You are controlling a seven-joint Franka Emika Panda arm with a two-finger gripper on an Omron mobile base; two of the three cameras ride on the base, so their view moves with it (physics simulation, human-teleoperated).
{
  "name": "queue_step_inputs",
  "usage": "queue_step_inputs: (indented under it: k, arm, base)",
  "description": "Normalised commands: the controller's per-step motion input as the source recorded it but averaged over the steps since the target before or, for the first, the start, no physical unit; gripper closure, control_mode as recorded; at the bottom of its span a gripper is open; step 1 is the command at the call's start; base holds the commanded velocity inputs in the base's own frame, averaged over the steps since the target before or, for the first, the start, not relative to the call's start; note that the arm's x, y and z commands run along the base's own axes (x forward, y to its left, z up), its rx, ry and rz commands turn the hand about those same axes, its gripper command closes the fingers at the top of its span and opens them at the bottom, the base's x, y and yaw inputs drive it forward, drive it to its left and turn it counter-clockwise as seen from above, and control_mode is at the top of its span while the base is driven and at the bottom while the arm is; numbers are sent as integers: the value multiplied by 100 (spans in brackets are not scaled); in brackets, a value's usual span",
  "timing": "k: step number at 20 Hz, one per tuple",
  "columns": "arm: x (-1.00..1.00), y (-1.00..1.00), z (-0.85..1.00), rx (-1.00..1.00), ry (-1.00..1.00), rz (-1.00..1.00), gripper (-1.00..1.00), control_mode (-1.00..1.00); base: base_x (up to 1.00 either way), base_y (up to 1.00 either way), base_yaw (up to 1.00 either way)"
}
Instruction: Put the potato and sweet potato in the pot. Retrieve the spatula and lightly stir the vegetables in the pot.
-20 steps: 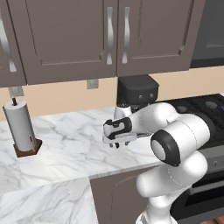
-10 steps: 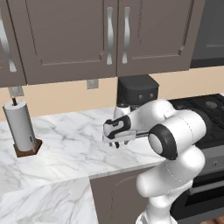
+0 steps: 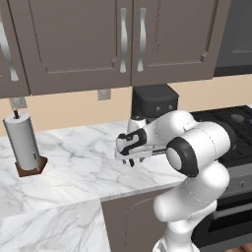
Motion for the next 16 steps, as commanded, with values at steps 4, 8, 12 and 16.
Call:
queue_step_inputs:
  k: [4, 8, 12, 16]
  arm:
    - [0, 0, -14, 0, -2, 0, -100, -100]
    - [0, 0, -27, 0, -5, 0, -100, -100]
    - [0, 4, -14, 0, -10, 0, -100, -100]
    - [0, 7, -11, 0, -11, 0, -100, -100]
  base:
    - [0, 0, 0]
    - [0, 0, 0]
    - [0, 0, 0]
    - [0, 0, 0]
